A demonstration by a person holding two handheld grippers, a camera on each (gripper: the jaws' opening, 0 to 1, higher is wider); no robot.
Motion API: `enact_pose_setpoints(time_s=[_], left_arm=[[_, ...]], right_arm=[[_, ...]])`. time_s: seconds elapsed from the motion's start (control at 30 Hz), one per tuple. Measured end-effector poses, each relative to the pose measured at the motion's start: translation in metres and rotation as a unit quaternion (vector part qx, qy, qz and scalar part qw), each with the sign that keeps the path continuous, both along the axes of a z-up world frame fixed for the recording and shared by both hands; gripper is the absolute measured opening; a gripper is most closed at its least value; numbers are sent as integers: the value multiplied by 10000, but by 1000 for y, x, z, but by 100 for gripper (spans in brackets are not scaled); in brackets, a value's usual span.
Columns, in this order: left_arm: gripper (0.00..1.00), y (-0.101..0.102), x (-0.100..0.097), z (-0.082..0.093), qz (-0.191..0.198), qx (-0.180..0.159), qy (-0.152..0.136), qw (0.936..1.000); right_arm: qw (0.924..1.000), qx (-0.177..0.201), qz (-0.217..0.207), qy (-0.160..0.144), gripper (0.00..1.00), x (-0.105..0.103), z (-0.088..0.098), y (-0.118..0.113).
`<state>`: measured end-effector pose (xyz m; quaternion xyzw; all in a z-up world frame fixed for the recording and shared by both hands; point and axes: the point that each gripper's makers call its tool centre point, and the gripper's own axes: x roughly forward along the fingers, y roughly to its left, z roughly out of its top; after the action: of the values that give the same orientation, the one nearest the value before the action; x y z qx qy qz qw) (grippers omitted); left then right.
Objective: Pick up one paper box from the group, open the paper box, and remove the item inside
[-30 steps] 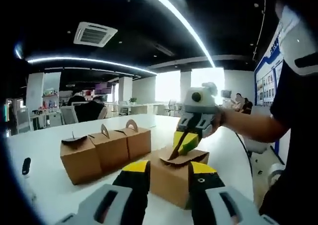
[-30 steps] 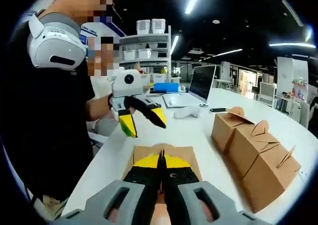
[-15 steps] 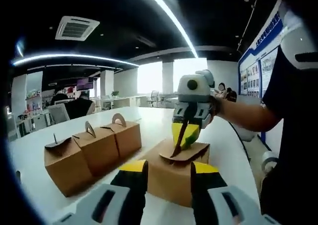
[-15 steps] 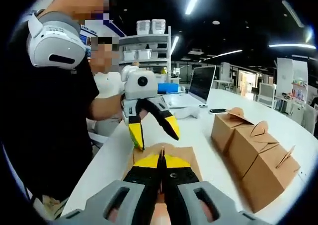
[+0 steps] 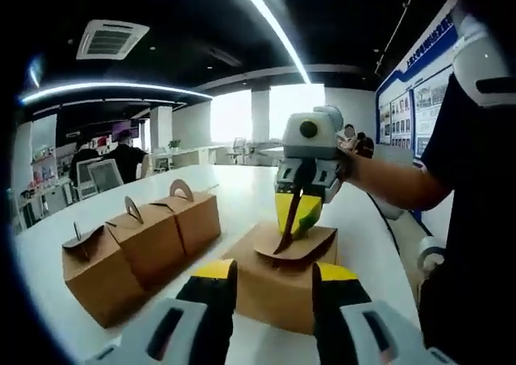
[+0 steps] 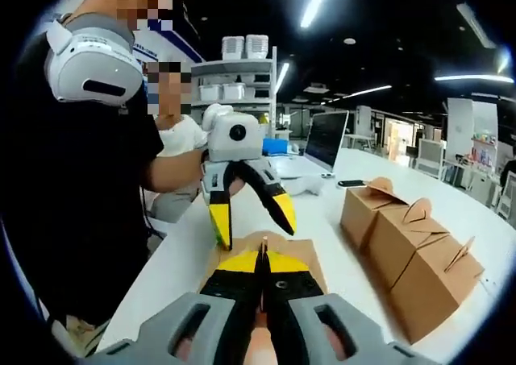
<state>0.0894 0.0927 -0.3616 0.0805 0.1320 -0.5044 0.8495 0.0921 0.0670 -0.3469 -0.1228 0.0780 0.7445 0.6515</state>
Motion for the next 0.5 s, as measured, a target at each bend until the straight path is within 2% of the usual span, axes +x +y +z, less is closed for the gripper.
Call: enact_pose_setpoints(time_s=[0.13,0.27,0.37,0.5], left_arm=[[39,-3,-2,0,6,121,-105,9999],[39,-5,-4,-1,8,106,-76,9999],[38,-3,-4,0,38,160,-143,9998],[38,-4,-3,-1,36,121,-81,9999]], right_arm=[[10000,-11,-4,-2,3,0,-3,0],[10000,0,-12,11,3,0,-3,1],[9998,-98,-156,-28,4,2,-5,1],[9987,15,-514,45,11,10,-2,-5]])
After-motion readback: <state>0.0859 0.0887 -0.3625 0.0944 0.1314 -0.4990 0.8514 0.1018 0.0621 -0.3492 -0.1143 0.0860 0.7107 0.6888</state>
